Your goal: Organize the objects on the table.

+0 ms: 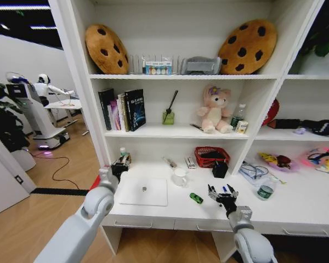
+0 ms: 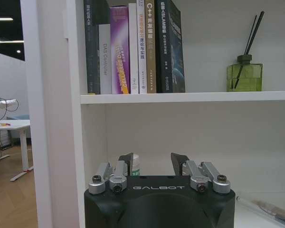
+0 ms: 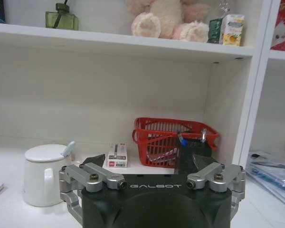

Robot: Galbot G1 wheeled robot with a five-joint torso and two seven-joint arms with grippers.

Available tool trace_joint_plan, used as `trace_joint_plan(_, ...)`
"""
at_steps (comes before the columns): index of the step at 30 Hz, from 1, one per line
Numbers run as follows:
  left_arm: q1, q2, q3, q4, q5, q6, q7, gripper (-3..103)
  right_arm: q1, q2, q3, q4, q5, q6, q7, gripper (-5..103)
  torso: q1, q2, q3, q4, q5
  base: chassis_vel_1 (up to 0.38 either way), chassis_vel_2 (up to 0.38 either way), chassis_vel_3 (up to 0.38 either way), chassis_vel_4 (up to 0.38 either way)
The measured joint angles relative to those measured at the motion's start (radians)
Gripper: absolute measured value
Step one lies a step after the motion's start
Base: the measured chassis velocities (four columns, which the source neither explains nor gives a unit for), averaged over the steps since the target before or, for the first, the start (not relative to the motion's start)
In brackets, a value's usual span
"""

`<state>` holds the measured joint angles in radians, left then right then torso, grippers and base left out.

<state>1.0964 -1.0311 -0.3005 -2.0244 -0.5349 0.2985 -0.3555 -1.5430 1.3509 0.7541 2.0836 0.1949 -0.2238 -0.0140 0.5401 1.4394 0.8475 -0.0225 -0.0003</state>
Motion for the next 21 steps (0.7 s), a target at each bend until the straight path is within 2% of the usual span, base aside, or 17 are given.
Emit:
trace_joint_plan(1,0.008,0.001,-0.024,0.010,-0.005,-0.013,0.027,52,-0.020,0.001,0.015,0.020,0.005,0.000,0.001,100,0.000,0.000,0.000,-0.0014,-0.0002,0.000,0.000,0.000,0.000)
trace_joint_plan(2,0.020,0.006,-0.050,0.018,-0.012,-0.025,0.069,57,-0.031,0.001,0.023,0.035,0.011,0.000,0.004,100,0.000,0.000,0.000,-0.0015,0.0001,0.000,0.000,0.000,0.000)
trace_joint_plan(3,0.020,0.006,-0.050,0.018,-0.012,-0.025,0.069,57,-0.031,0.001,0.023,0.035,0.011,0.000,0.004,100,0.000,0.000,0.000,-0.0015,0.0001,0.000,0.000,0.000,0.000)
trace_joint_plan(4,0.032,0.013,-0.072,0.022,-0.016,-0.036,0.109,57,-0.035,-0.001,0.028,0.046,0.015,0.000,0.007,100,0.000,0.000,0.000,-0.0012,0.0002,0.000,0.000,0.000,0.000)
trace_joint_plan(6,0.081,0.036,-0.122,0.008,-0.043,-0.052,0.198,68,-0.042,-0.004,0.029,0.070,0.026,-0.007,0.019,100,0.000,0.000,0.000,-0.0004,0.0002,0.000,0.000,0.000,0.000)
trace_joint_plan(7,0.081,0.036,-0.122,0.008,-0.043,-0.052,0.198,68,-0.042,-0.004,0.029,0.070,0.026,-0.007,0.019,100,0.000,0.000,0.000,-0.0004,0.0002,0.000,0.000,0.000,0.000)
trace_joint_plan(9,0.160,0.046,-0.183,-0.019,-0.061,-0.065,0.267,79,-0.053,-0.008,0.031,0.089,0.034,-0.013,0.024,100,0.000,0.000,0.000,-0.0005,0.0002,0.000,0.000,0.000,0.000)
trace_joint_plan(10,0.160,0.046,-0.183,-0.019,-0.061,-0.065,0.267,79,-0.053,-0.008,0.031,0.089,0.034,-0.013,0.024,100,0.000,0.000,0.000,-0.0005,0.0002,0.000,0.000,0.000,0.000)
trace_joint_plan(12,0.262,0.046,-0.270,-0.042,-0.064,-0.084,0.301,89,-0.067,-0.017,0.038,0.113,0.048,-0.022,0.028,100,0.000,0.000,0.000,-0.0005,0.0001,0.000,0.000,0.000,0.000)
trace_joint_plan(13,0.262,0.046,-0.270,-0.042,-0.064,-0.084,0.301,89,-0.067,-0.017,0.038,0.113,0.048,-0.022,0.028,100,0.000,0.000,0.000,-0.0005,0.0001,0.000,0.000,0.000,0.000)
trace_joint_plan(15,0.349,0.037,-0.353,-0.079,-0.073,-0.089,0.306,98,-0.073,-0.026,0.041,0.131,0.062,-0.032,0.036,100,0.000,0.000,0.000,-0.0003,0.0002,0.000,0.000,0.000,0.000)
trace_joint_plan(21,0.460,-0.002,-0.459,-0.161,-0.072,-0.104,0.309,100,-0.103,-0.029,0.050,0.172,0.073,-0.044,0.044,100,0.000,0.000,0.000,-0.0006,0.0003,0.000,0.000,0.000,0.000)
